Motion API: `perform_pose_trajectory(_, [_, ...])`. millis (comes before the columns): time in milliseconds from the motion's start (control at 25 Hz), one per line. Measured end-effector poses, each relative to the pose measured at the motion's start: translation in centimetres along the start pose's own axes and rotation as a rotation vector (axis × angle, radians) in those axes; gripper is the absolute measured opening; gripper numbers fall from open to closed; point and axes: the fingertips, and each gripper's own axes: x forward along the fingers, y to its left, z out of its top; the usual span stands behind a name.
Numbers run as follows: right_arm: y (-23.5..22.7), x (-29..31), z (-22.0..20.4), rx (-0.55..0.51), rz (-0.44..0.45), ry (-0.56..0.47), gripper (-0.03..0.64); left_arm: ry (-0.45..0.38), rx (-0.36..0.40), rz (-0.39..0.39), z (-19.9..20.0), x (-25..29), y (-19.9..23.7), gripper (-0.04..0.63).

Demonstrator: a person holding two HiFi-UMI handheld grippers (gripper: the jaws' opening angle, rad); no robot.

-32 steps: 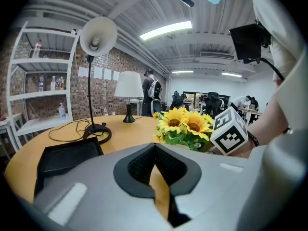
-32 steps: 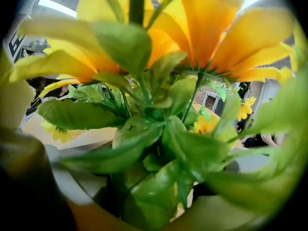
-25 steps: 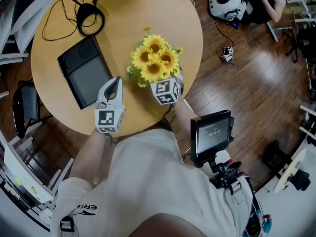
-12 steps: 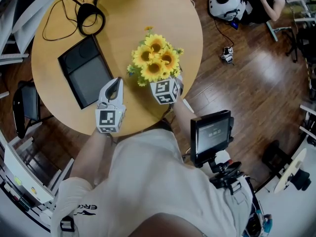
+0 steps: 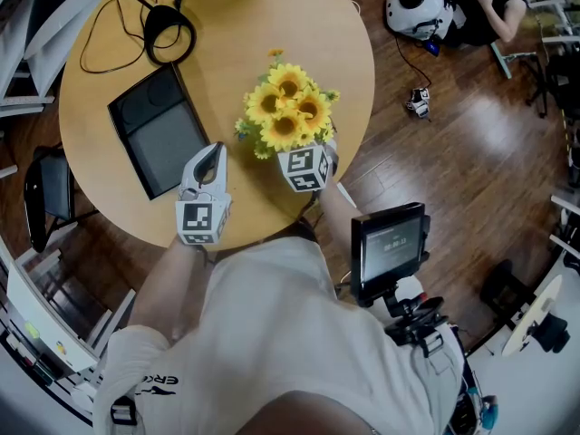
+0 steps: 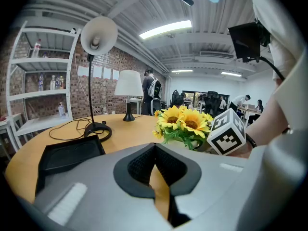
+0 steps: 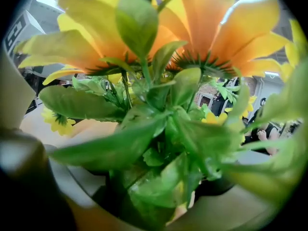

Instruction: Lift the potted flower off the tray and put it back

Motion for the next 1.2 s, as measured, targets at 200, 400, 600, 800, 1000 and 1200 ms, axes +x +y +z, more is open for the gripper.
perform_pose_trajectory(200, [-0.2, 0.3, 0.4, 0.004, 0.001, -0.003, 0.557, 0.003, -0.013, 0.004, -0.1, -0.1, 0.1, 0.002])
perform_pose_trajectory(400, [-0.1, 0.3, 0.5, 0.017, 0.002, -0.015, 0.540, 0.002, -0.003, 0.006, 0.1, -0.2, 0.1, 0.002])
perform_pose_trajectory(600, [-0.1, 0.2, 0.5, 0.022, 0.011, -0.026, 0.537, 0.004, -0.008, 0.010, -0.1, -0.3, 0.2, 0.002])
perform_pose_trajectory(800, [-0.4, 0.3, 0.5, 0.019, 0.027, -0.042, 0.535, 0.008, -0.011, 0.015, -0.2, -0.1, 0.3, 0.002])
perform_pose_trajectory(1000, [0.0, 0.3, 1.0, 0.014, 0.046, -0.063, 0.534, 0.008, -0.011, 0.023, -0.2, -0.2, 0.6, 0.002])
perform_pose_trajectory(1200, [0.4, 0.1, 2.2, 0.005, 0.062, -0.099, 0.534, 0.004, -0.007, 0.031, 0.1, -0.5, 0.8, 0.002])
